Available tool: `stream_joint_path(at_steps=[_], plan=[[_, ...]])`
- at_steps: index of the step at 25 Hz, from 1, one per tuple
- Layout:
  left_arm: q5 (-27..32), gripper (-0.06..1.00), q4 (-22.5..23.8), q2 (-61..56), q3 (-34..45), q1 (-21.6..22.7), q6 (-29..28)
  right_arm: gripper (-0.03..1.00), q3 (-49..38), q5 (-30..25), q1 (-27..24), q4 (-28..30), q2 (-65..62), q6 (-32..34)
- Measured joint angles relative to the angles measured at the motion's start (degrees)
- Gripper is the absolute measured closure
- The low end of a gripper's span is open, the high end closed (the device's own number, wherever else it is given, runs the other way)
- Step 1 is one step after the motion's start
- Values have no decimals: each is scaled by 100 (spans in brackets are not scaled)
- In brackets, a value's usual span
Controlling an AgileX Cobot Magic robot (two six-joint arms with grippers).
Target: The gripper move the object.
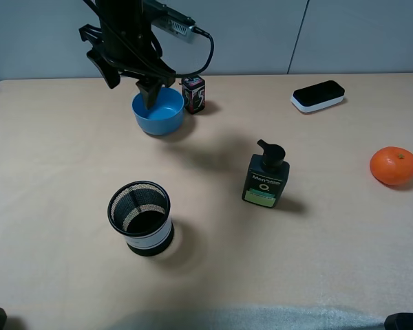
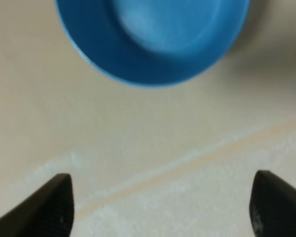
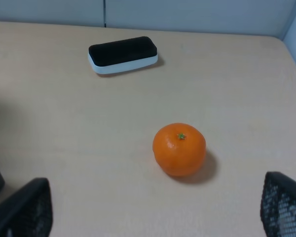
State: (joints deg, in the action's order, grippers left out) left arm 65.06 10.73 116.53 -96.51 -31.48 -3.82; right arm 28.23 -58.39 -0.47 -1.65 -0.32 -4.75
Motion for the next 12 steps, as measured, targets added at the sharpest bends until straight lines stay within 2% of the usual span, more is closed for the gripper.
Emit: stream_joint_path(at_steps=[6,12], plan=[[-333,22,0,-608,758,0,-52,33,0,0,0,0,0,0],[-884,22,0,-1418,1899,99,-222,33,0,0,0,-5,0,0]])
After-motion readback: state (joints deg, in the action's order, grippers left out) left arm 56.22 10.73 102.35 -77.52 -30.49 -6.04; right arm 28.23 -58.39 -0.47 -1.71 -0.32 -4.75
